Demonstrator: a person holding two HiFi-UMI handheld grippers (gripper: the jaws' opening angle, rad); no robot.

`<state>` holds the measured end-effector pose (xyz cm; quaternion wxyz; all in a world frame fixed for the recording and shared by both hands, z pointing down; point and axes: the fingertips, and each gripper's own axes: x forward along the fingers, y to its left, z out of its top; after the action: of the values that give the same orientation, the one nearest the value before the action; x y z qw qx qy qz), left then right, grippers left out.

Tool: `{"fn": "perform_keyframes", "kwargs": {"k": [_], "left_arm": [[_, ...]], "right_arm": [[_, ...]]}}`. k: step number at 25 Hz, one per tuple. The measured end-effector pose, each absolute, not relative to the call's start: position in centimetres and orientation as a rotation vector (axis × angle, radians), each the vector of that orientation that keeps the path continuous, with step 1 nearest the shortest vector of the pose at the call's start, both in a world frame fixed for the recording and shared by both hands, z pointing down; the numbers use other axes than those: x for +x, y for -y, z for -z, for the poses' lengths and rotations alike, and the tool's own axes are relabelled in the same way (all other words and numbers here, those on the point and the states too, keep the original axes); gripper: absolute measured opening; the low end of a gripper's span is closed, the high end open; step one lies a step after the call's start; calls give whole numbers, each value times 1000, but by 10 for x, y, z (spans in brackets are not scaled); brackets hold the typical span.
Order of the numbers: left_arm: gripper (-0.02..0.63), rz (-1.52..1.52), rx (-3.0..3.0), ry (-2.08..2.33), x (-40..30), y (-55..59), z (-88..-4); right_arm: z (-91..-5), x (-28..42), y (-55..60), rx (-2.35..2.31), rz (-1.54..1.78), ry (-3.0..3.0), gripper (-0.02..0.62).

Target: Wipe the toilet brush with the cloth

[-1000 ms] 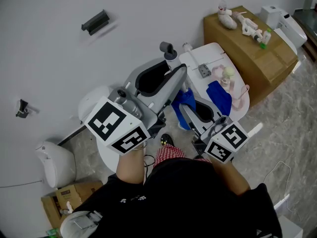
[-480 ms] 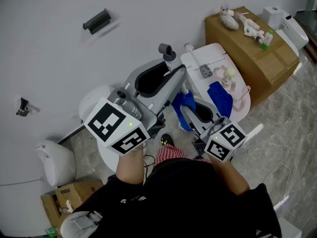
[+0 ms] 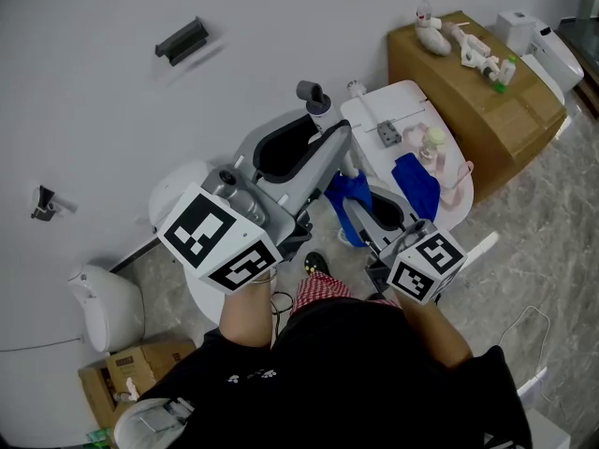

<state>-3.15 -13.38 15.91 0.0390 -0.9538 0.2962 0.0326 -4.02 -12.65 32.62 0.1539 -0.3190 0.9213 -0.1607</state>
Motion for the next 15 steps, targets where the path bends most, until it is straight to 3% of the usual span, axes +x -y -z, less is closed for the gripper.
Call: {"fn": "perform_keyframes", "kwargs": {"k": [15], "left_arm": [[101,-94,-2920,-912,-35,132,-160]], "right_arm": [[-351,-43,131,-951,528,-2672,64]]}}
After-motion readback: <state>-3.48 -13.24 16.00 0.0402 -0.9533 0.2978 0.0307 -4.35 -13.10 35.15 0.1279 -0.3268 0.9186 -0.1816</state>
